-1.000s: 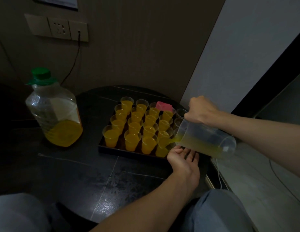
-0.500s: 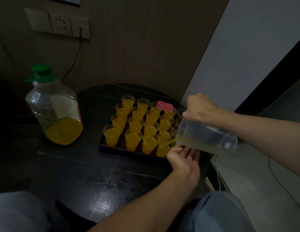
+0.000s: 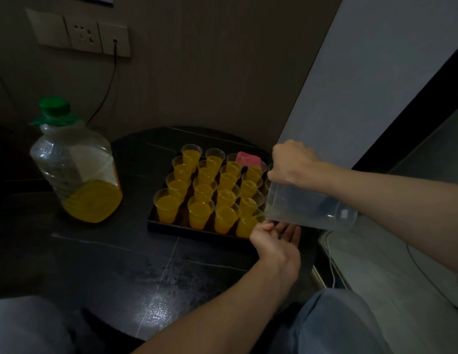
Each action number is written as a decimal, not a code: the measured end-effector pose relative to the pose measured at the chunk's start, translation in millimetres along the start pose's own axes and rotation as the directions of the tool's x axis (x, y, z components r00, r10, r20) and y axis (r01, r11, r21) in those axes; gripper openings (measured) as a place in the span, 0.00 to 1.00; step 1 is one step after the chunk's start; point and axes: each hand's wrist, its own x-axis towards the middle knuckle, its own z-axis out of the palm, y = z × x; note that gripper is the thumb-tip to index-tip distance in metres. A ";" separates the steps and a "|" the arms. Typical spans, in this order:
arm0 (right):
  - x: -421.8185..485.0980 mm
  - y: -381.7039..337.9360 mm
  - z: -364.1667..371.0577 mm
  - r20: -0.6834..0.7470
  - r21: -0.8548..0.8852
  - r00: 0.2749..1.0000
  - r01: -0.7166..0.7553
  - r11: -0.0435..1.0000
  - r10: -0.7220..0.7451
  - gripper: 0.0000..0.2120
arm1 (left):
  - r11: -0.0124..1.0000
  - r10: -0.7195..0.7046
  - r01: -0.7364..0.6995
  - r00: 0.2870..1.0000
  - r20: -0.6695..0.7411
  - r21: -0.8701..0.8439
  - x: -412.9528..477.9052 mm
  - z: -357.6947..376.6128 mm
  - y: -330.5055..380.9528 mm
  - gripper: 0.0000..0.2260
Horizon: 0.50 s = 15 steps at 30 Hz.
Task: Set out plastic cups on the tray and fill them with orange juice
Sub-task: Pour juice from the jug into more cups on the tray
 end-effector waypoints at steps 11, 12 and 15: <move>3.0 -2.6 5.0 -0.020 -0.028 0.999 0.043 0.999 -0.044 0.08 | 1.000 -0.010 0.010 1.000 0.001 -0.001 -4.8 2.5 -0.5 0.13; 2.7 -3.6 4.6 -0.023 -0.034 0.999 0.047 0.998 -0.048 0.08 | 1.000 -0.008 0.008 1.000 -0.001 0.001 -4.7 2.8 -0.2 0.13; 3.3 -5.6 1.8 -0.037 -0.037 0.998 0.053 0.998 -0.055 0.08 | 1.000 0.004 -0.004 1.000 -0.002 -0.005 -2.9 5.0 1.5 0.13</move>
